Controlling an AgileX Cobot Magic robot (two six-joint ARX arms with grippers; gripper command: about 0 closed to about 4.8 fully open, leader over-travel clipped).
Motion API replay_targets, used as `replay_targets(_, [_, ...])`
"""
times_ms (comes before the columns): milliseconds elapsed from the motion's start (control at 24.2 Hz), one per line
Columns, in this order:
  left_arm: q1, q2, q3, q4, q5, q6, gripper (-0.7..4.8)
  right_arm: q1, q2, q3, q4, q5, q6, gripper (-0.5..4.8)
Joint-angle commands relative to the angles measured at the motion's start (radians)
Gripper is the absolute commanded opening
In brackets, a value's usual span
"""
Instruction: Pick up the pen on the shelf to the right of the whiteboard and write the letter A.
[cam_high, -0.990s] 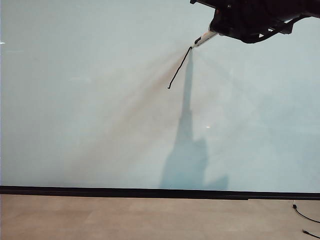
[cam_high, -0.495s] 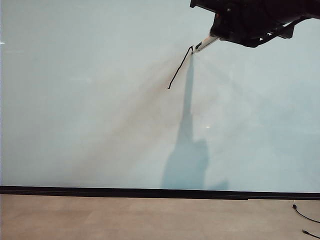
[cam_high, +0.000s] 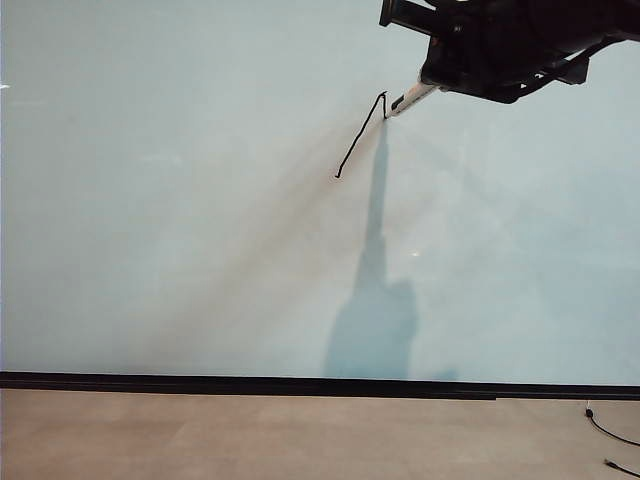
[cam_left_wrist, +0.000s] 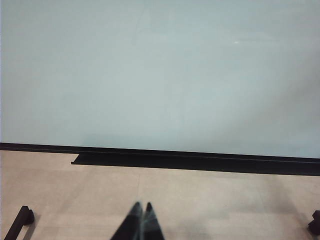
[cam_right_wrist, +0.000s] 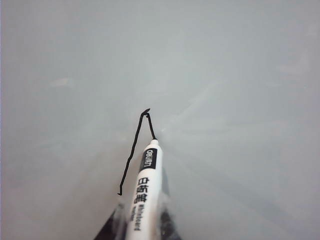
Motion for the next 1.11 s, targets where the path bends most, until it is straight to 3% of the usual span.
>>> replay_targets(41, [0.000, 0.000, 0.003, 0.006, 0.000, 0.005, -0.04, 0.001, -0.002, 0.000, -0.002, 0.027, 0.003, -0.05])
replay_targets(1114, [0.000, 0.000, 0.003, 0.006, 0.000, 0.004, -0.05, 0.002, -0.002, -0.035, -0.035, 0.069, 0.004, -0.05])
